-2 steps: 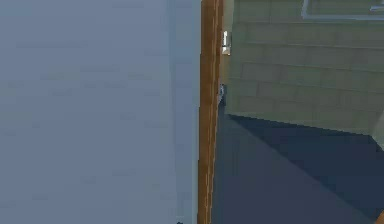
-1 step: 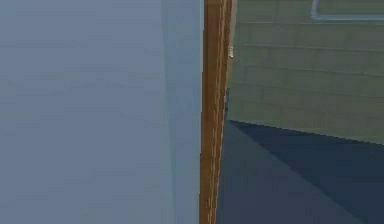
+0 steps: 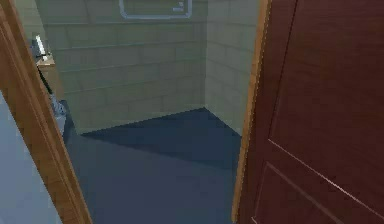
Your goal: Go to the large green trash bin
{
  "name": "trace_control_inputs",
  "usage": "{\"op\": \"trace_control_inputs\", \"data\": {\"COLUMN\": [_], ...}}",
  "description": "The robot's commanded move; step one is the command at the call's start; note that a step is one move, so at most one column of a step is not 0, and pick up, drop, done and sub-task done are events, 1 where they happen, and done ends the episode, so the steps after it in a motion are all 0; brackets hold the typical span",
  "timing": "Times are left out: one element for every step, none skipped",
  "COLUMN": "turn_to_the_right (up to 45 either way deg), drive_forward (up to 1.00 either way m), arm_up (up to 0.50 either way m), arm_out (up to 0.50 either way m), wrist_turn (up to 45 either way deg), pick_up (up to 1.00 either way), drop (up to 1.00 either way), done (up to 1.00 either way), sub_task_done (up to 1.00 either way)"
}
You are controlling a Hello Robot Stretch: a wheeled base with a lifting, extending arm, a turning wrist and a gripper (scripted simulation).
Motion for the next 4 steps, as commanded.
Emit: {"op": "trace_control_inputs", "data": {"turn_to_the_right": [6.0, 0.0, -27.0, 0.0], "drive_forward": [0.00, 0.50, 0.00, 0.60], "arm_up": [0.00, 0.00, 0.00, 0.00], "arm_out": [0.00, 0.00, 0.00, 0.00], "wrist_turn": [0.0, 0.0, 0.0, 0.0], "pick_up": [0.00, 0.00, 0.00, 0.00], "drop": [0.00, 0.00, 0.00, 0.00], "done": [0.00, 0.00, 0.00, 0.00], "sub_task_done": [0.00, 0.00, 0.00, 0.00]}}
